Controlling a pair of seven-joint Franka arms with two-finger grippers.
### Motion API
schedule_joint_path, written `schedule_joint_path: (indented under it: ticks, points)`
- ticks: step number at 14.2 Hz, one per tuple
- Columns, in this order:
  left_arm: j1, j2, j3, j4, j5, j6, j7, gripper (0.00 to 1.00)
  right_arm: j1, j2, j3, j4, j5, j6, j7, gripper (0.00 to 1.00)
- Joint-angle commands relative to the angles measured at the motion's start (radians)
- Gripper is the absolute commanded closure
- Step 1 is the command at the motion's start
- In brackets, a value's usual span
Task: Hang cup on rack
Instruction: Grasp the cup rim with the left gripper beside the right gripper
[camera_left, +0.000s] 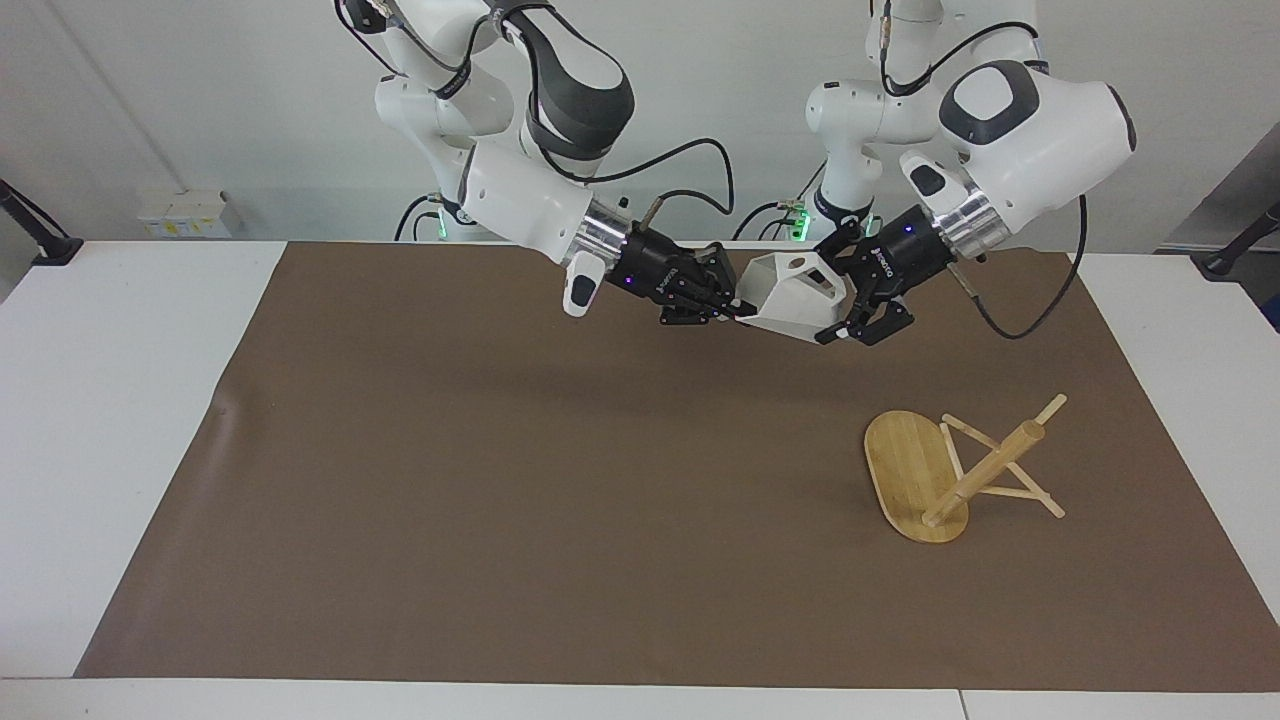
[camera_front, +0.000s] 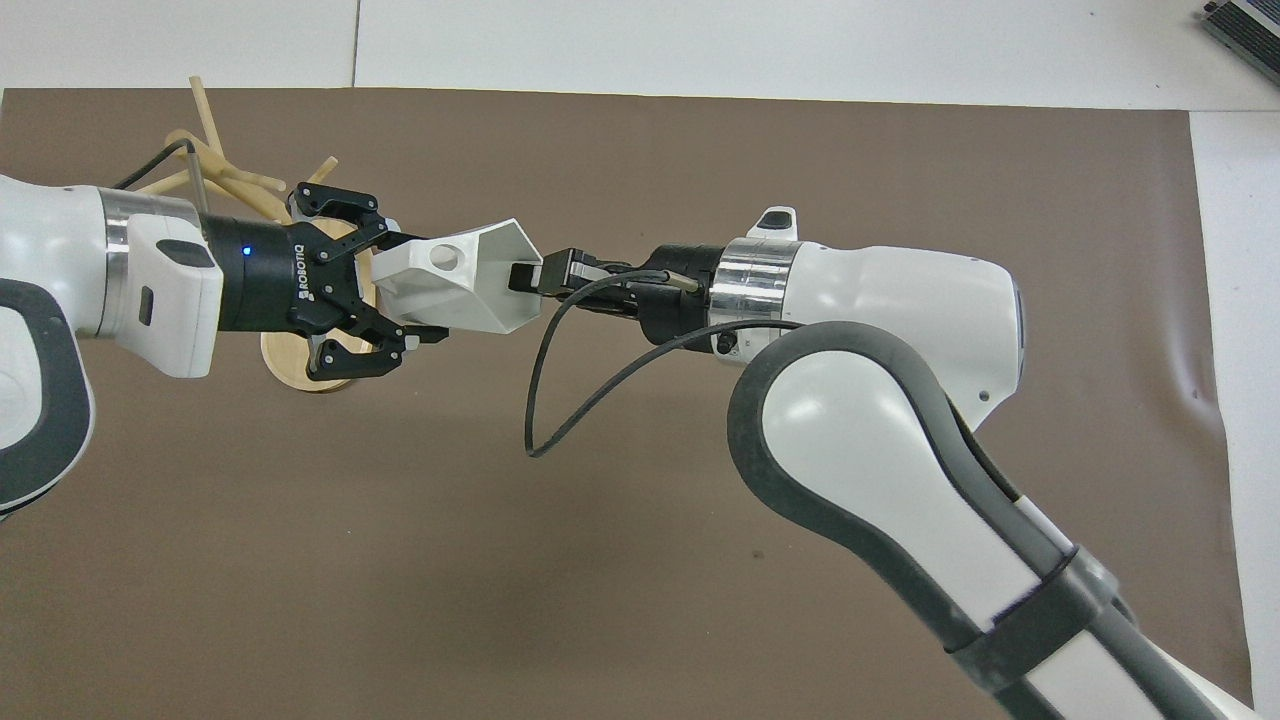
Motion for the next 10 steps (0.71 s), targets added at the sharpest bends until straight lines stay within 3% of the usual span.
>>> schedule_joint_path:
  ticks: [1,2,3,4,10]
  points:
    - [-0.008,-0.016,0.008,-0.007,-0.012,0.012,-0.067,1.00,-0.008,0.013,0.014,0.015,-0.023,0.017,0.038,0.70]
    - [-0.005,-0.016,0.008,-0.008,-0.012,0.013,-0.072,1.00,-0.008,0.013,0.014,0.012,-0.023,0.019,0.042,0.63]
    - [-0.004,-0.016,0.008,-0.008,-0.012,0.013,-0.073,1.00,-0.008,0.013,0.014,0.010,-0.023,0.026,0.041,0.42]
    - [-0.004,-0.016,0.008,-0.008,-0.012,0.013,-0.075,1.00,-0.006,0.013,0.016,0.009,-0.023,0.049,0.038,0.00]
    - [-0.001,-0.016,0.008,-0.010,-0.008,0.019,-0.079,1.00,-0.003,0.016,0.016,0.009,-0.023,0.074,0.041,0.00]
